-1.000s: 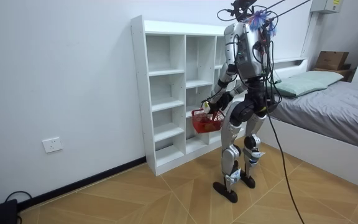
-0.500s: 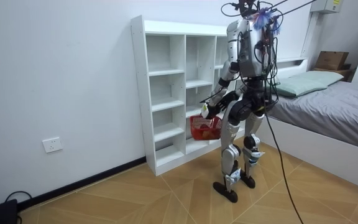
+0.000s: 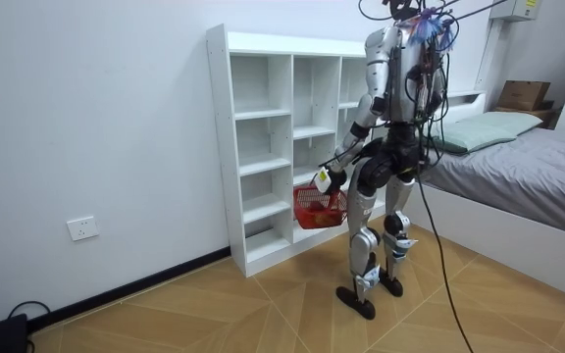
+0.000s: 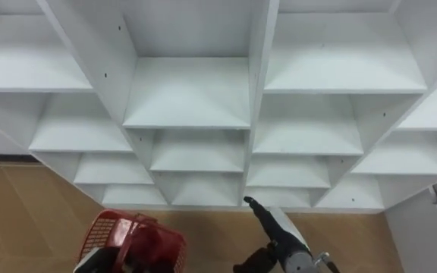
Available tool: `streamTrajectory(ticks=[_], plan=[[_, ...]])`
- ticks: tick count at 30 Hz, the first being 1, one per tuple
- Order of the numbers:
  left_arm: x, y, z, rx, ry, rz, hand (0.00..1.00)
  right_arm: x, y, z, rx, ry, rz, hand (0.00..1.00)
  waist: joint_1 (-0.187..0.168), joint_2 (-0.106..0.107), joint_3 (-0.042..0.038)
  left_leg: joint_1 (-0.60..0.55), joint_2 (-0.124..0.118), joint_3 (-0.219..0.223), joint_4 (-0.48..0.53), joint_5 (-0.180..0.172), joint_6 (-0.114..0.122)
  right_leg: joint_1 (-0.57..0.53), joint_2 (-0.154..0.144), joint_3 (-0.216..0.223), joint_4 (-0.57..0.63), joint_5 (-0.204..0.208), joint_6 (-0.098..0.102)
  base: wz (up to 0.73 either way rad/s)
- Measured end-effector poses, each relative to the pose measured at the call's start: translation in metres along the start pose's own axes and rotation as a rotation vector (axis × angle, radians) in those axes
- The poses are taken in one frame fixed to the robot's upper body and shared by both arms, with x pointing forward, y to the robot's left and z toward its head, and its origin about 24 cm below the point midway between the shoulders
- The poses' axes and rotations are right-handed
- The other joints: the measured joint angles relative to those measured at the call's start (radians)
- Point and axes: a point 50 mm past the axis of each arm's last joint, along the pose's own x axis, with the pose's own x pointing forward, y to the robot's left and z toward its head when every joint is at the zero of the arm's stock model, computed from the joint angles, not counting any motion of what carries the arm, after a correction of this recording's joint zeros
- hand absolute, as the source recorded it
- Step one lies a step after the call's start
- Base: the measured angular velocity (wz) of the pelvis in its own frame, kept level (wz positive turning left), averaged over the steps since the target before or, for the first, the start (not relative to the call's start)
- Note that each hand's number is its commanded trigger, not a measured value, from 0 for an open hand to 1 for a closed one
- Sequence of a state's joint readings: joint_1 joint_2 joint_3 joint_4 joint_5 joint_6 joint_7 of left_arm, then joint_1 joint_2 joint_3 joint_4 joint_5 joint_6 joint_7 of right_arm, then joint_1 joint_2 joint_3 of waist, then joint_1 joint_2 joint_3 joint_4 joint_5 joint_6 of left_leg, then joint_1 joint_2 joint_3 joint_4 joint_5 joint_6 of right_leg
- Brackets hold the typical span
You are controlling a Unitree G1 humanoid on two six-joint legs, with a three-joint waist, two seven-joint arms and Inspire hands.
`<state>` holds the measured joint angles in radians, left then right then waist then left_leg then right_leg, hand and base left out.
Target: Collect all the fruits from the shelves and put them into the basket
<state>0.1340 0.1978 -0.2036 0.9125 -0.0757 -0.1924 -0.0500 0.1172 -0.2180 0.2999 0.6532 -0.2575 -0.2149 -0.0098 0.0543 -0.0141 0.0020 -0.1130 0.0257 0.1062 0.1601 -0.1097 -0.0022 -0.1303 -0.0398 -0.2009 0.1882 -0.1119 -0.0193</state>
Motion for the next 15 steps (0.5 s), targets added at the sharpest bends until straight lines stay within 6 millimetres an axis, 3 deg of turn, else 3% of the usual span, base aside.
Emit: streamTrajectory(ticks=[4, 8, 15], plan=[[-0.001, 0.003, -0.006, -0.021, 0.025, 0.019, 1.0, -0.005, -0.005, -0.01, 0.097, 0.031, -0.048, 0.0, -0.003, -0.003, 0.0018, 0.037, 0.002, 0.0, -0.007, -0.008, -0.001, 0.043, 0.005, 0.0, -0.021, 0.001, 0.002, 0.0], [-0.005, 0.007, -0.022, -0.042, 0.092, 0.059, 1.0, -0.014, -0.002, -0.035, 0.171, 0.132, -0.073, 0.0, -0.02, -0.003, 0.0003, 0.077, 0.003, 0.002, -0.013, -0.022, -0.003, 0.083, 0.009, 0.002, -0.037, -0.003, 0.006, -0.01], [-0.009, 0.014, -0.031, -0.082, 0.123, 0.113, 1.0, -0.034, 0.007, -0.069, 0.334, 0.286, -0.123, 0.0, -0.028, -0.003, 0.0019, 0.105, 0.005, 0.028, -0.026, -0.029, -0.002, 0.097, 0.01, 0.024, -0.037, -0.005, 0.008, -0.11]])
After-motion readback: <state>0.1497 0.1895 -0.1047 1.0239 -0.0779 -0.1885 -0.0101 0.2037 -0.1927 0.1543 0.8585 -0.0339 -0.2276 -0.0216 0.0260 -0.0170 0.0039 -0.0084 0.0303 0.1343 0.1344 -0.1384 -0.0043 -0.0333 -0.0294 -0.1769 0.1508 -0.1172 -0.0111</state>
